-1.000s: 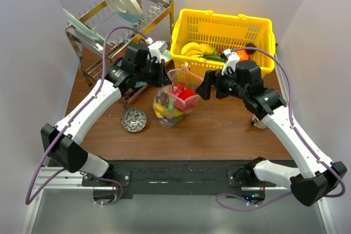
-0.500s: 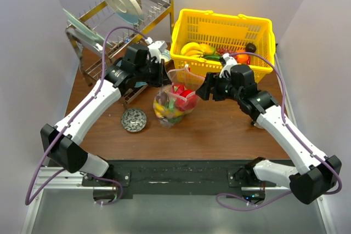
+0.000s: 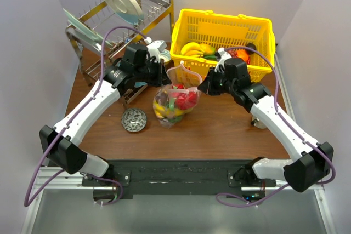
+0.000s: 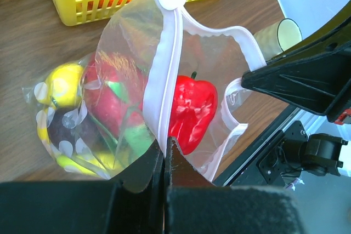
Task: Place the food in the zip-top bag and seal the zipper
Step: Adjust the zipper food storage bag at the center of the board, then zip the zipper food storage bag at the center of the board.
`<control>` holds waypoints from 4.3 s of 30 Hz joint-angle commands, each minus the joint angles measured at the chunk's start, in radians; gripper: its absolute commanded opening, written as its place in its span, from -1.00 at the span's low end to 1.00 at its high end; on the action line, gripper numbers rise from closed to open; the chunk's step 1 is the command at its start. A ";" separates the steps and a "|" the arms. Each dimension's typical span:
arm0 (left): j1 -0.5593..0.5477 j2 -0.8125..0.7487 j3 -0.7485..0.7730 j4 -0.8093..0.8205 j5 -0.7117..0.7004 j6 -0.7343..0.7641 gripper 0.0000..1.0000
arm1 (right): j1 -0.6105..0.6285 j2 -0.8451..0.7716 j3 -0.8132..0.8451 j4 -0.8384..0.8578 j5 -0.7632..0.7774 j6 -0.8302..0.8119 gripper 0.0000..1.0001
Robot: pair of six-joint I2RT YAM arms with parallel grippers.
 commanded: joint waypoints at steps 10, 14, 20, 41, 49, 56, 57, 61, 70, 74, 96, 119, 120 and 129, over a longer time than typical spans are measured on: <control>-0.109 0.039 0.070 0.132 0.123 -0.069 -1.00 | -0.001 -0.191 0.205 -0.121 -0.047 -0.030 -1.00; -0.114 0.039 0.075 0.148 0.143 -0.068 -1.00 | -0.001 -0.234 0.114 -0.064 -0.145 0.045 -1.00; -0.115 0.044 0.002 0.204 0.179 -0.065 -1.00 | 0.001 -0.232 -0.066 0.055 -0.200 0.121 -1.00; -0.051 -0.002 -0.118 0.379 0.296 -0.137 0.44 | -0.001 -0.228 -0.183 0.183 -0.352 0.119 -0.92; -0.065 0.039 -0.109 0.424 0.353 -0.181 1.00 | -0.001 -0.223 -0.191 0.226 -0.378 0.133 -0.88; -0.091 0.093 -0.059 0.335 0.292 -0.158 1.00 | 0.001 -0.208 -0.188 0.255 -0.400 0.141 -0.23; -0.092 0.105 -0.049 0.323 0.285 -0.151 1.00 | -0.001 -0.211 -0.188 0.257 -0.403 0.141 0.02; -0.094 0.113 -0.038 0.316 0.264 -0.154 0.99 | 0.001 -0.240 -0.204 0.244 -0.375 0.125 0.29; -0.094 0.114 -0.034 0.323 0.271 -0.160 1.00 | 0.001 -0.286 -0.269 0.353 -0.416 0.190 0.40; -0.092 0.111 -0.012 0.309 0.271 -0.160 1.00 | 0.001 -0.277 -0.292 0.444 -0.468 0.263 0.47; -0.125 0.142 -0.052 0.275 0.204 -0.114 -0.53 | -0.001 -0.245 -0.297 0.478 -0.505 0.322 0.48; -0.086 0.101 -0.022 0.276 0.343 -0.054 -1.00 | -0.341 -0.240 -0.227 0.205 -0.541 -0.085 0.29; -0.080 0.096 -0.022 0.275 0.351 -0.053 -1.00 | -0.359 -0.240 -0.279 0.270 -0.588 -0.041 0.29; -0.054 0.064 -0.020 0.261 0.409 -0.033 -1.00 | -0.378 -0.252 -0.523 0.870 -0.673 -0.030 0.46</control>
